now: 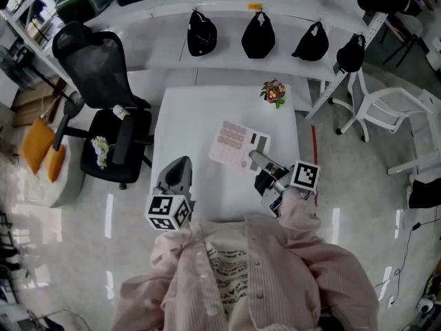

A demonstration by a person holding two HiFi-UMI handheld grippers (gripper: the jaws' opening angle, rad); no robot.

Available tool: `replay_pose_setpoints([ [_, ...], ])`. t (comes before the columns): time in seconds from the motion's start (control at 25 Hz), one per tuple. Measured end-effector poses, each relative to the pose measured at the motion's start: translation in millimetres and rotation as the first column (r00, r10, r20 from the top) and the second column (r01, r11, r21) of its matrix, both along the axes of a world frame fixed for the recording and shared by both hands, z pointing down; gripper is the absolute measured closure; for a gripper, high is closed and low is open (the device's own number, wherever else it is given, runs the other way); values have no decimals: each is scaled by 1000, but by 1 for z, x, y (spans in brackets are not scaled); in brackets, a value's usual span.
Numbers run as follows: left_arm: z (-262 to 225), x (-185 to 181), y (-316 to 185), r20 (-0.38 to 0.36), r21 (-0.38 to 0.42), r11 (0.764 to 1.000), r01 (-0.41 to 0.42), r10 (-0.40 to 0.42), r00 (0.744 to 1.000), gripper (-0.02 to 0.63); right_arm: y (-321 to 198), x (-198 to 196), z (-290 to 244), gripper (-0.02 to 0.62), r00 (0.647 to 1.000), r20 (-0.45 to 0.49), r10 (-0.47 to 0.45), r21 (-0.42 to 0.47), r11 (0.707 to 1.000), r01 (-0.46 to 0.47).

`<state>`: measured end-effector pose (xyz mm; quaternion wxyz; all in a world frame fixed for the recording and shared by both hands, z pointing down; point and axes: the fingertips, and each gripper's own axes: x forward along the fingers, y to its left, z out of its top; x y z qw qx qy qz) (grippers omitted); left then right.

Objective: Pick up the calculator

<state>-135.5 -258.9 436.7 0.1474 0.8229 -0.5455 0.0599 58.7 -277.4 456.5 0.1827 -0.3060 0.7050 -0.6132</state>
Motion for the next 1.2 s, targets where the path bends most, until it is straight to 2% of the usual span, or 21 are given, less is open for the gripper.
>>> replay_pose_setpoints([
  [0.4,-32,3,1,1,86,996,-28,28,1000,606,7,23,-26,518,997,47,61,45,997,-63],
  [0.68,-45,-1,0,-8,127,992,-12,13,1000,606,4,34,-42,518,993,89,78,83,993,-85],
  [1.2,-43,-5,0,19,126,992,-3,1,1000,606,2,35,-39,518,991,102,84,75,993,-91],
])
